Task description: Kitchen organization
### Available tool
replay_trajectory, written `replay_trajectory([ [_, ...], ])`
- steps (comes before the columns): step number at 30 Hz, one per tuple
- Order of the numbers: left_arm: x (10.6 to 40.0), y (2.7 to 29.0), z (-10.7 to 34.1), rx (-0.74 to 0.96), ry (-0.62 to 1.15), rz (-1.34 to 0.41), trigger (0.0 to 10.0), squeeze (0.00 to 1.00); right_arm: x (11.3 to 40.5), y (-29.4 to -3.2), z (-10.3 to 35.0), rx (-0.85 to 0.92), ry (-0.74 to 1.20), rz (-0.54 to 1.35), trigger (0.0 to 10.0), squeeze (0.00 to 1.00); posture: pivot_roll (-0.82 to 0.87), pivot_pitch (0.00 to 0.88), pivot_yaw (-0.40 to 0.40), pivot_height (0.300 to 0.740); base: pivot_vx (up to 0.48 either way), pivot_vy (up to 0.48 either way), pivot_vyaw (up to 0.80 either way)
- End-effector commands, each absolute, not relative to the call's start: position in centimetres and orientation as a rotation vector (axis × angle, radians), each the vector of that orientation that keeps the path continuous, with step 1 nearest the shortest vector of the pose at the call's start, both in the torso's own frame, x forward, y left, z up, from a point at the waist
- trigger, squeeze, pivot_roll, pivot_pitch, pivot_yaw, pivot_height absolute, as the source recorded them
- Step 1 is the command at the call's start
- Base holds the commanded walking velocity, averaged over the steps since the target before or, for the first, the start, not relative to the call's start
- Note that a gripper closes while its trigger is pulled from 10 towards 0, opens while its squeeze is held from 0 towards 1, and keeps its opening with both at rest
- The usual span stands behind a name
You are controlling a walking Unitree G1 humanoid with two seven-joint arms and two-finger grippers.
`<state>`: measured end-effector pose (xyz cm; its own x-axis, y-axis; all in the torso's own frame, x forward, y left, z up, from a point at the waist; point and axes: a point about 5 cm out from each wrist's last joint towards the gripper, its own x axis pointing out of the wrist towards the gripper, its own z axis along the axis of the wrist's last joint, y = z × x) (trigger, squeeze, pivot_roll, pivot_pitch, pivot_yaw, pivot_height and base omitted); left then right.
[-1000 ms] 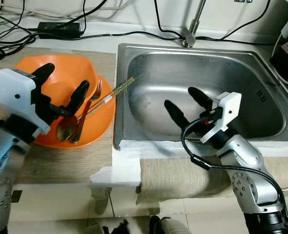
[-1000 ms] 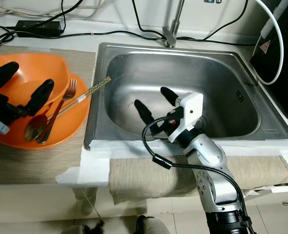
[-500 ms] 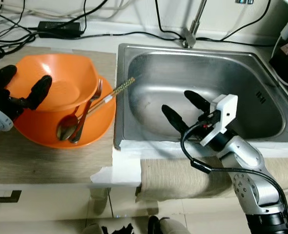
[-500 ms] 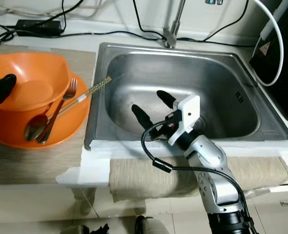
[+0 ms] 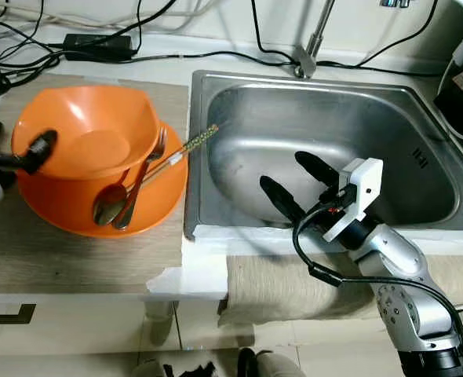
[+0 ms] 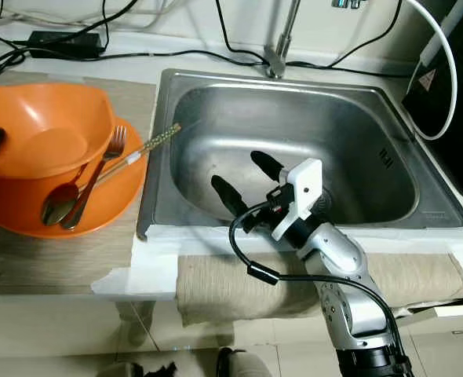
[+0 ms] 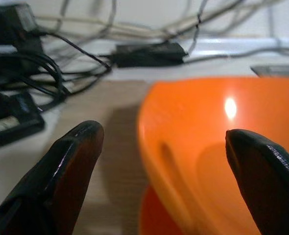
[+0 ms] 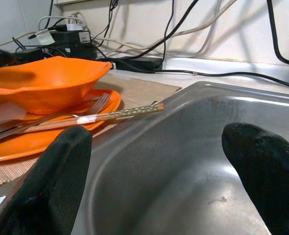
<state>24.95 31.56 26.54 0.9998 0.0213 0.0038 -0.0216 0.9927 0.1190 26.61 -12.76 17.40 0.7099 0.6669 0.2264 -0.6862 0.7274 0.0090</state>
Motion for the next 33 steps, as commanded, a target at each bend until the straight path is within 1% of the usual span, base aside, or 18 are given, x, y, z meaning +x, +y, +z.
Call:
replay_trajectory([
  [1, 24.8, 31.9, 26.4, 0.082, 0.024, 0.023, 10.0, 0.0, 26.2, -12.8, 17.7, 0.089, -0.223, 0.767, 10.0, 0.0, -0.08, 0.13, -0.089, 0.74, 0.0, 0.0, 0.0],
  [3, 24.8, 31.8, 26.1, 0.022, 0.047, -0.009, 10.0, 0.0, 26.2, -12.8, 17.6, 0.089, -0.222, 0.766, 10.0, 0.0, -0.08, 0.13, -0.087, 0.74, 0.0, 0.0, 0.0],
  [5, 24.9, 32.0, 25.9, -0.02, 0.062, 0.004, 10.0, 0.0, 26.2, -12.9, 17.6, 0.089, -0.224, 0.759, 10.0, 0.0, -0.08, 0.132, -0.085, 0.74, 0.0, 0.0, 0.0],
  [9, 25.0, 32.9, 25.5, -0.033, 0.119, 0.043, 10.0, 0.0, 26.1, -12.9, 17.5, 0.095, -0.22, 0.768, 10.0, 0.0, -0.08, 0.138, -0.084, 0.74, 0.0, 0.0, 0.0],
  [13, 24.9, 33.2, 25.4, -0.081, 0.126, 0.022, 10.0, 0.0, 25.9, -12.7, 17.4, 0.096, -0.215, 0.783, 10.0, 0.0, -0.08, 0.139, -0.086, 0.74, 0.0, 0.0, 0.0],
  [16, 24.9, 33.0, 25.5, -0.175, 0.12, -0.013, 10.0, 0.0, 25.8, -12.7, 17.4, 0.098, -0.211, 0.791, 10.0, 0.0, -0.08, 0.139, -0.087, 0.74, 0.0, 0.0, 0.0],
  [18, 25.0, 32.8, 25.6, -0.266, 0.115, -0.047, 10.0, 0.0, 25.6, -12.6, 17.4, 0.096, -0.206, 0.813, 10.0, 0.0, -0.08, 0.137, -0.081, 0.74, 0.0, 0.0, 0.0],
  [23, 25.0, 32.5, 25.8, -0.293, 0.117, -0.078, 10.0, 0.0, 24.7, -12.4, 17.5, 0.098, -0.205, 0.89, 10.0, 0.0, -0.08, 0.138, -0.077, 0.74, 0.0, 0.0, 0.0],
  [28, 25.0, 32.3, 25.4, -0.279, 0.178, -0.098, 10.0, 0.0, 24.2, -12.5, 17.6, 0.096, -0.202, 0.931, 10.0, 0.0, -0.09, 0.136, -0.073, 0.74, 0.0, 0.0, 0.0],
  [30, 24.9, 32.3, 24.9, -0.284, 0.221, -0.087, 10.0, 0.0, 24.0, -12.9, 17.6, 0.082, -0.199, 0.939, 10.0, 0.0, -0.09, 0.138, -0.071, 0.74, 0.0, 0.0, 0.0],
  [33, 24.9, 32.6, 24.7, -0.295, 0.242, -0.056, 10.0, 0.0, 24.0, -13.4, 17.6, 0.07, -0.197, 0.931, 10.0, 0.0, -0.09, 0.139, -0.07, 0.74, 0.0, 0.0, 0.0],
])
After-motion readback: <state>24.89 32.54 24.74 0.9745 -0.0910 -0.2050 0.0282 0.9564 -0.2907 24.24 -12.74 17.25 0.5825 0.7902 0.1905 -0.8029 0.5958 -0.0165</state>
